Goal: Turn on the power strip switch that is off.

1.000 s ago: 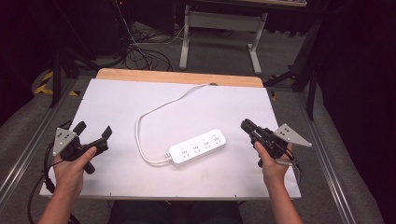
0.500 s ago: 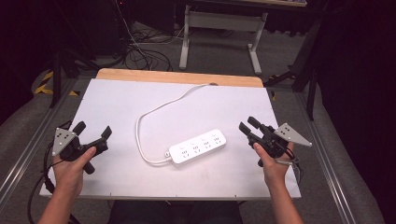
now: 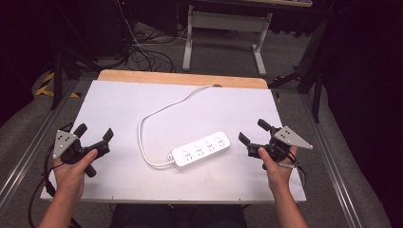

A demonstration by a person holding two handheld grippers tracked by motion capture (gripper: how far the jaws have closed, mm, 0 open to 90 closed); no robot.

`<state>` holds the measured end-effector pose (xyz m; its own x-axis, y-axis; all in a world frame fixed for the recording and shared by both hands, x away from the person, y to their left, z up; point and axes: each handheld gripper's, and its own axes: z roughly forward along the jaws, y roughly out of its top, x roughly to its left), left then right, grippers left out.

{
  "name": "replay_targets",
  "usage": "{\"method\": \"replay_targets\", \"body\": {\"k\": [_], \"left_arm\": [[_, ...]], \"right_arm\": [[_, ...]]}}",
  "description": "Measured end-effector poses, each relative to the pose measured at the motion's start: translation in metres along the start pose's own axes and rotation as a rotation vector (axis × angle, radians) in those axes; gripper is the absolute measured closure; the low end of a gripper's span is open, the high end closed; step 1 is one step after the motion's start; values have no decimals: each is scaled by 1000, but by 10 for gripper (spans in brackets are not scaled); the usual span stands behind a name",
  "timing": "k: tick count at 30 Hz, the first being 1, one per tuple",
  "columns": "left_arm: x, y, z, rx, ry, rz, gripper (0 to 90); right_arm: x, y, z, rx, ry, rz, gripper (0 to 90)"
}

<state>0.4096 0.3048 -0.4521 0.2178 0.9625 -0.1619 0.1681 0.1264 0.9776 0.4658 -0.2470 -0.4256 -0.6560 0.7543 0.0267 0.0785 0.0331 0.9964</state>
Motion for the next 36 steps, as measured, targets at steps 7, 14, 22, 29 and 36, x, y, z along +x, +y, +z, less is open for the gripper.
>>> {"method": "replay_targets", "body": {"k": [7,14,22,29,36], "left_arm": [[0,0,-1,1,-1,-1,49],[0,0,0,-2,-2,1,48],[0,0,-1,-2,-3,1,48],[1,0,-1,-3,-4,2,46],[1,0,-1,-2,-6,-1,44]], "right_arm": [[-6,-2,-3,-35,35,26,24],[-7,-3,-5,-49,49,13,23],[-8,-3,-5,-62,62,4,19],[-8,-4,-5,-62,70,-1,16],[-9,-6,-5,-66,93,-11,13]]}}
